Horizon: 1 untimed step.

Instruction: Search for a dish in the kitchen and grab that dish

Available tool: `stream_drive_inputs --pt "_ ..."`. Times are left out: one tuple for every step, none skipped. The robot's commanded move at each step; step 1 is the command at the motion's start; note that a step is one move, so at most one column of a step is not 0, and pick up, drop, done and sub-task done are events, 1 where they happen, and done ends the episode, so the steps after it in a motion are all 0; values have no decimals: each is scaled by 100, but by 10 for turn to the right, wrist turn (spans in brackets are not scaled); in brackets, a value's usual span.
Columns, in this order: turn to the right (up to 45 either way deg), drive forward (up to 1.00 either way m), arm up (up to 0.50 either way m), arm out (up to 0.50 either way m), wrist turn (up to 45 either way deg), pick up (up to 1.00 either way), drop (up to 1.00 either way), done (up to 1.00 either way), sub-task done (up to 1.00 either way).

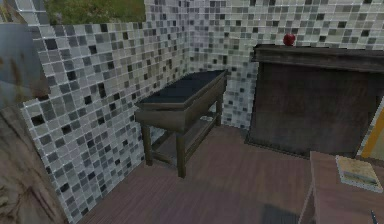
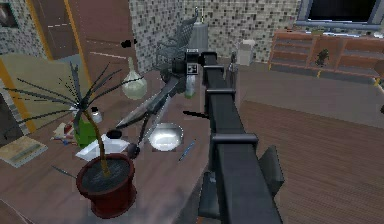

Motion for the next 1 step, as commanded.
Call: stream_drive_inputs --pt "0 0 0 0 450 0 0 0 0"
